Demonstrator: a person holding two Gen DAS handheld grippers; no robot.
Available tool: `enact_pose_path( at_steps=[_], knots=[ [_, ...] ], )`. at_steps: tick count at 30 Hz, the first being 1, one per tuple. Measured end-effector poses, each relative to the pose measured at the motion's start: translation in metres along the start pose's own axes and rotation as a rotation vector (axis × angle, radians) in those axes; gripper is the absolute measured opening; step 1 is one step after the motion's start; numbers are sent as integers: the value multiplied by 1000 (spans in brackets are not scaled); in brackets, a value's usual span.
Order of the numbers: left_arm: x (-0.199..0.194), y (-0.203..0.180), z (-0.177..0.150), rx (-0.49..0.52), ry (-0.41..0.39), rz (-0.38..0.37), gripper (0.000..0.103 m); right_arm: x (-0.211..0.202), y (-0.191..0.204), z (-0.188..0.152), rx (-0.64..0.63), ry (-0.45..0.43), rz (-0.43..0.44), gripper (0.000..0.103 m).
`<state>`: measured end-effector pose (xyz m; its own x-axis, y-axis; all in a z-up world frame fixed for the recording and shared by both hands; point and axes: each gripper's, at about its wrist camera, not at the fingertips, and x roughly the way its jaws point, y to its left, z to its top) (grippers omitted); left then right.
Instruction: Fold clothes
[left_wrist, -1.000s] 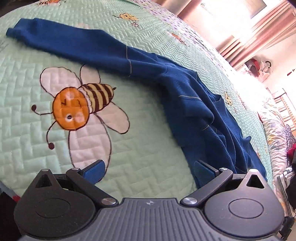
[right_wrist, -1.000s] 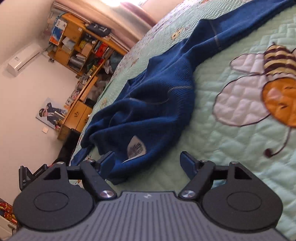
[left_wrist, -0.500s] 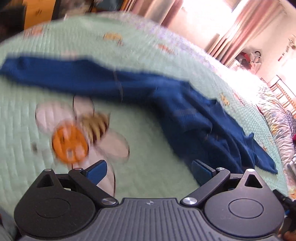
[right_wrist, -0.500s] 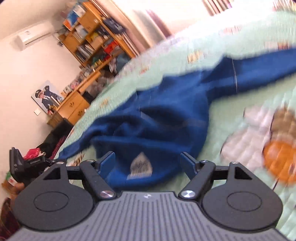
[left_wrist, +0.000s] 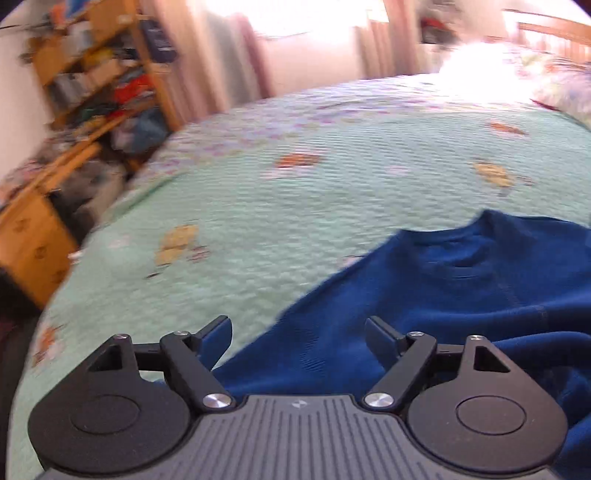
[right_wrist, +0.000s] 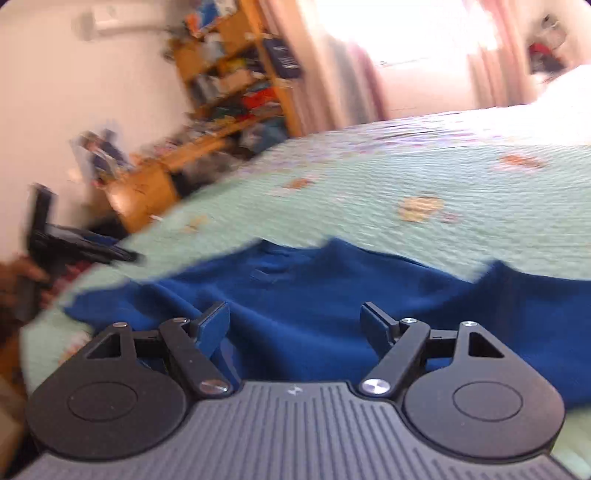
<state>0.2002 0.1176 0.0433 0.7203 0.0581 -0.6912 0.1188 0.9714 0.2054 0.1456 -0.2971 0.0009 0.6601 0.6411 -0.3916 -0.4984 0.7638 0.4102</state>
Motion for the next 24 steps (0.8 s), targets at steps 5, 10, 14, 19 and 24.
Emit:
enact_pose_path(
  at_steps=[5, 10, 14, 19, 24],
  knots=[
    [48, -6, 6, 42, 89, 46, 83, 43, 0, 12, 159, -33, 204, 79],
    [79, 4, 4, 100, 104, 111, 82, 74, 14, -21, 119, -10, 323, 82],
    [95, 4, -3, 219, 68, 81, 79, 85, -2, -45, 203, 20, 340, 82],
    [124, 0, -2, 283, 66, 72, 65, 73, -15, -50, 271, -40, 420, 85],
    [135, 5, -3, 298, 50, -10, 53, 74, -22, -48, 323, -40, 470, 86]
  ],
)
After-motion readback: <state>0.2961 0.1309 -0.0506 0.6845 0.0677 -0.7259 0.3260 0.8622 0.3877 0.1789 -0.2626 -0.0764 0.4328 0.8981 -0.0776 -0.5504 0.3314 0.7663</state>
